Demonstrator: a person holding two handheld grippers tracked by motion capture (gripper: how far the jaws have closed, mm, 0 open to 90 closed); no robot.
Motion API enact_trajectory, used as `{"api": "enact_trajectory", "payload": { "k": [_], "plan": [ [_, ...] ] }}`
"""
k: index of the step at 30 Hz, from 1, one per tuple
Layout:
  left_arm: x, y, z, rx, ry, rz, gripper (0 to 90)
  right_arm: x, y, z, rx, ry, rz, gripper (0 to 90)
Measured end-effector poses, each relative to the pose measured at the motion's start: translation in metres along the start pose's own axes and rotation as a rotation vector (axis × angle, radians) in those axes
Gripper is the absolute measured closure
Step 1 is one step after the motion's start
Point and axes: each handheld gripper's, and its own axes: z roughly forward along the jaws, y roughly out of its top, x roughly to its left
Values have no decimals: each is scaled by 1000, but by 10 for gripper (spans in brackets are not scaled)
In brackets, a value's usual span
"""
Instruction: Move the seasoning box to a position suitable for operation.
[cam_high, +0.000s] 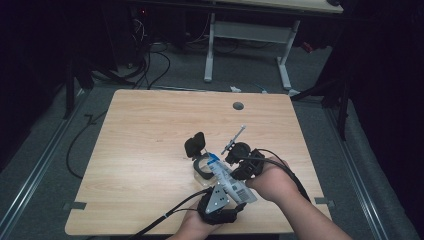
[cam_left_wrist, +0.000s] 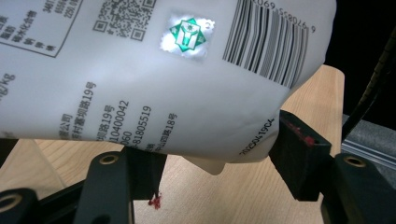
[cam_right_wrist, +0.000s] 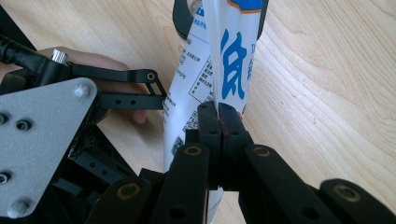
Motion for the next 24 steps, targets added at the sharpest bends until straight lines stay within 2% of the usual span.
{"api": "enact_trajectory", "payload": {
  "k": [4,9,12,15,24],
  "plan": [
    [-2,-2,-1,-2,13,38,396,1,3,1,9,-1,-6,900],
    [-4,-4,1,-3,22,67,394,4,6,0,10,-9,-11,900],
    [-3,-5,3,7,24,67,396,5,6,-1,6,-8,-7,900],
    [-3,-5,3,8,32,66,441,5,6,-1,6,-12,-12,900],
    [-3,-8,5,17,29,59,457,3,5,3,9,-7,-1,900]
  ]
}}
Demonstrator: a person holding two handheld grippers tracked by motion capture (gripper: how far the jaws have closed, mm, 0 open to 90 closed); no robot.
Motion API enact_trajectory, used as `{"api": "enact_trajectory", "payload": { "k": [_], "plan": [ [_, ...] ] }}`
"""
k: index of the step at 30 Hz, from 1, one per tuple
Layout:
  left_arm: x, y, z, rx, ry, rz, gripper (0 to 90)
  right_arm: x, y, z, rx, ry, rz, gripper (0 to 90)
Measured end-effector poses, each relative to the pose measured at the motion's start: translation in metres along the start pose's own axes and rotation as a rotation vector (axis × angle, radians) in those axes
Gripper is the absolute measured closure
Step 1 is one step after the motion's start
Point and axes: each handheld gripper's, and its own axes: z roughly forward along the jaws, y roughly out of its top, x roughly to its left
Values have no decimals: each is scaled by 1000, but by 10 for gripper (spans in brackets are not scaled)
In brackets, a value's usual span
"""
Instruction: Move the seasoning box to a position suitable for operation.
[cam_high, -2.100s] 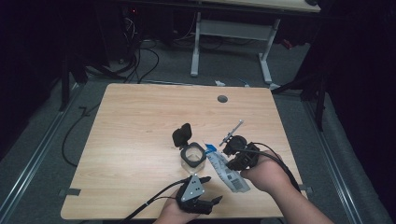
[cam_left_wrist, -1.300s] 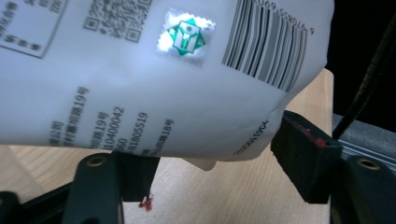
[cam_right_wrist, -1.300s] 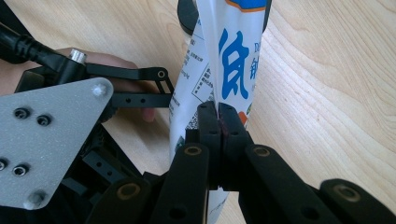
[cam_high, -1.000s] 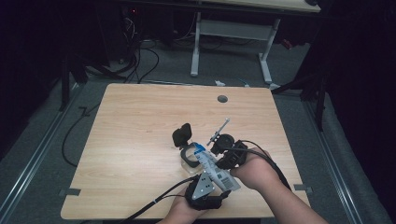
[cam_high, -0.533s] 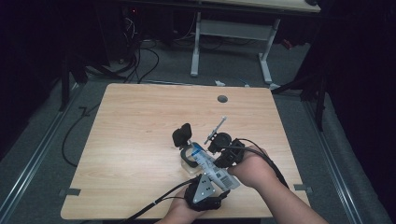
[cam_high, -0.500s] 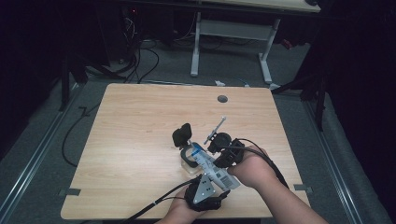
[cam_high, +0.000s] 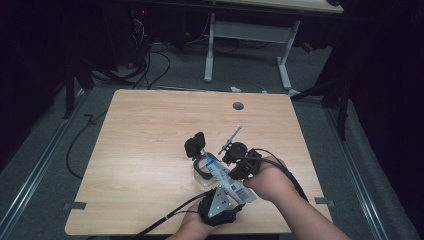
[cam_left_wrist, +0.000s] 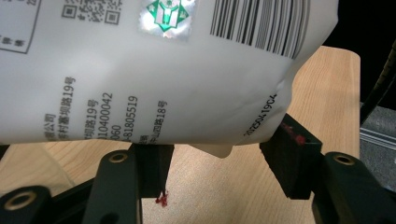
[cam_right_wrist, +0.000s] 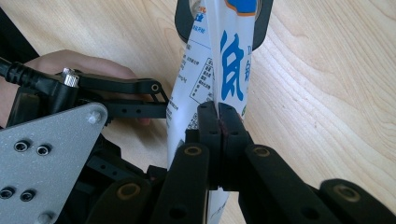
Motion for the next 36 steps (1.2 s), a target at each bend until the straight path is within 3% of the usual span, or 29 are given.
{"api": "enact_trajectory", "payload": {
  "k": [16,36],
  "plan": [
    [2,6,-5,-19,19,-32,488,-7,5,-3,-17,-10,5,900],
    [4,12,-10,-27,26,-28,493,-9,13,-4,-11,-16,-6,900]
  ]
}}
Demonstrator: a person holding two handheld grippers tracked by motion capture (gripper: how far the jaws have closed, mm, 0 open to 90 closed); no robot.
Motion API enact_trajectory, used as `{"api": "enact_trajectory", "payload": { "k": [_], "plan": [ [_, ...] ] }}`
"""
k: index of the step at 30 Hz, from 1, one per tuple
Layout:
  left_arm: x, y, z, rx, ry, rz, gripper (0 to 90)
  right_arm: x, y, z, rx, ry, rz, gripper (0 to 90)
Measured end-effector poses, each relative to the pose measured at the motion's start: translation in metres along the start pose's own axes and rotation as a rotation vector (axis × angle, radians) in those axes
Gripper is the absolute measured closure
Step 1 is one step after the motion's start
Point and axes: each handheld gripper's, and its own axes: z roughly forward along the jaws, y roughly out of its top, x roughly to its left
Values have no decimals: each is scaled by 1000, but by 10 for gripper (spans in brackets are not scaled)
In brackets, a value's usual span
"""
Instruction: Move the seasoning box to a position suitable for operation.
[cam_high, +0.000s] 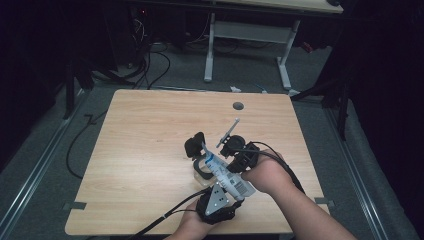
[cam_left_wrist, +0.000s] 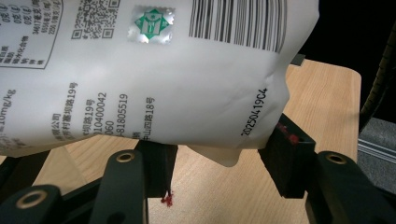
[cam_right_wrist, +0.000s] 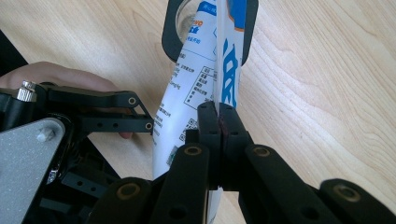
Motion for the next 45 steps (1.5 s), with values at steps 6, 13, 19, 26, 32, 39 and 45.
{"api": "enact_trajectory", "payload": {
  "k": [6,13,19,26,32,39,45],
  "plan": [
    [2,2,-1,-7,-1,-19,492,-1,4,0,-3,0,-10,900],
    [3,4,-3,-8,2,-16,489,0,7,0,-3,-6,-12,900],
    [4,4,-3,-6,4,-14,487,-1,9,1,-2,-6,-17,900],
    [4,4,-3,-9,5,-17,487,-1,10,1,-4,-4,-19,900],
    [4,4,-2,-11,3,-20,488,-1,10,1,-2,-6,-21,900],
    [4,4,-2,-11,1,-22,488,-1,10,1,-1,-5,-22,900],
    [4,5,-2,-12,3,-20,488,-1,11,0,1,-6,-20,900]
  ]
}}
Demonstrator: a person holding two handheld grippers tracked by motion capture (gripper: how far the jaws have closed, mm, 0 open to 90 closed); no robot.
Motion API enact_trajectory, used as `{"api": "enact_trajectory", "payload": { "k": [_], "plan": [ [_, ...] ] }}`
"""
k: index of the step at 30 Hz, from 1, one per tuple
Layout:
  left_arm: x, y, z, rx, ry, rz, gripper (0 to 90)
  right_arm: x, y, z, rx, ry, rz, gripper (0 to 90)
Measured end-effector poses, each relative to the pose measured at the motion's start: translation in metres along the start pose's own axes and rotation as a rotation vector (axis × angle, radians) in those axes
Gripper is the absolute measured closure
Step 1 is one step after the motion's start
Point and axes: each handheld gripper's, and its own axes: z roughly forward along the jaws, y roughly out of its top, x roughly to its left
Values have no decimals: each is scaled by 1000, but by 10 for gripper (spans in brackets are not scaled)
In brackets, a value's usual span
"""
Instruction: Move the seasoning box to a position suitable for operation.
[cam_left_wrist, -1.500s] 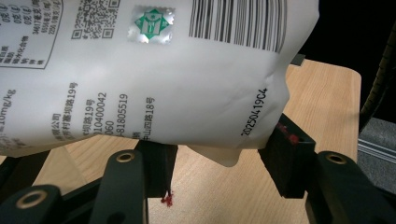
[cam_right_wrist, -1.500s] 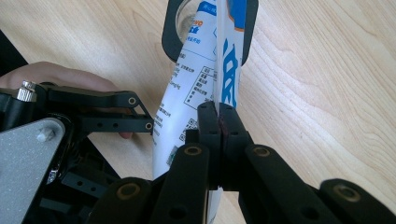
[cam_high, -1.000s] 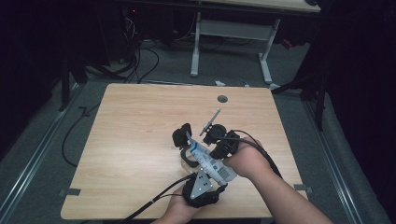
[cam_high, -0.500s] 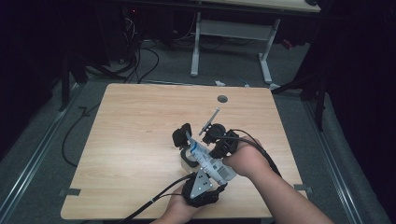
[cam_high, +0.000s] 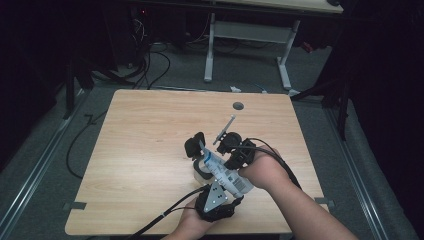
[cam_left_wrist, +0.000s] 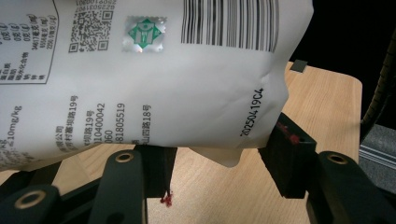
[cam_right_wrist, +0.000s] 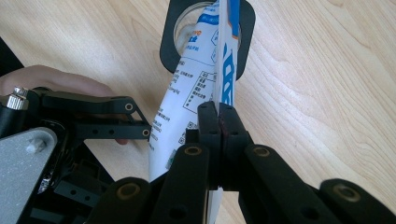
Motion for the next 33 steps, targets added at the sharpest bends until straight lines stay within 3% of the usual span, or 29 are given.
{"api": "enact_trajectory", "payload": {
  "k": [33],
  "plan": [
    [-3,3,-1,-12,5,16,492,1,5,-3,31,6,-17,900]
  ]
}}
